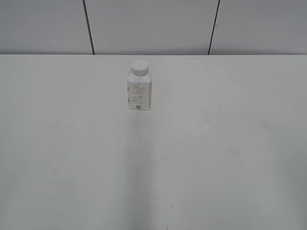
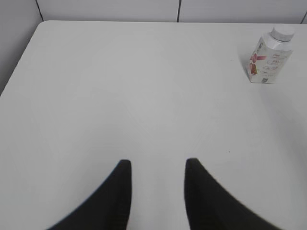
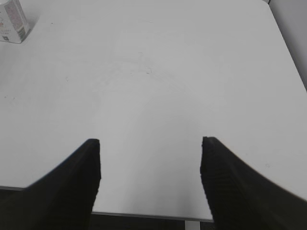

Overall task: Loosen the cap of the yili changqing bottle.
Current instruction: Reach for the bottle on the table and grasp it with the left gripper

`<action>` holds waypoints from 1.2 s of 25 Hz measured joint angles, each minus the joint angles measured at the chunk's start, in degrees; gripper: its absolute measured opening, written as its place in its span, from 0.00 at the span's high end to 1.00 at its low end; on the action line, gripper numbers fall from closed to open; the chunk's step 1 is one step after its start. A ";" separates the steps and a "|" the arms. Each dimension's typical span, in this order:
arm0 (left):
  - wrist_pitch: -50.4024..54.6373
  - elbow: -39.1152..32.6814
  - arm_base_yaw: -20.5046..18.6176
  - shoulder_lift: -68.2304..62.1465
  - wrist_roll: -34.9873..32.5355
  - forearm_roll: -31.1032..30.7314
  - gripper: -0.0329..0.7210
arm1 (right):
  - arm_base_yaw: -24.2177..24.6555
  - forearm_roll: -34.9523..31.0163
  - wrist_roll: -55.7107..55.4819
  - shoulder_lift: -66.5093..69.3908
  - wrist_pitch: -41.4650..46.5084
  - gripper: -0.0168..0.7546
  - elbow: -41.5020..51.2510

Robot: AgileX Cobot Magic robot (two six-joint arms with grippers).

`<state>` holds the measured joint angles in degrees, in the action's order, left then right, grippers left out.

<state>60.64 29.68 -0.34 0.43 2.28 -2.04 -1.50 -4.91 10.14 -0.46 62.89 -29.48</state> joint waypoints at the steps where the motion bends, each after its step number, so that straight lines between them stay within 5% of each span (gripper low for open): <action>1: 0.00 0.00 0.00 0.00 0.00 0.00 0.64 | 0.00 0.00 0.00 0.00 0.00 0.31 0.00; 30: 0.00 0.00 0.00 0.00 0.00 0.00 0.64 | 0.00 0.00 0.02 0.00 0.00 0.31 0.00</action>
<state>60.64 29.68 -0.34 0.43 2.28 -2.04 -1.50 -4.91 10.16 -0.46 62.89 -29.48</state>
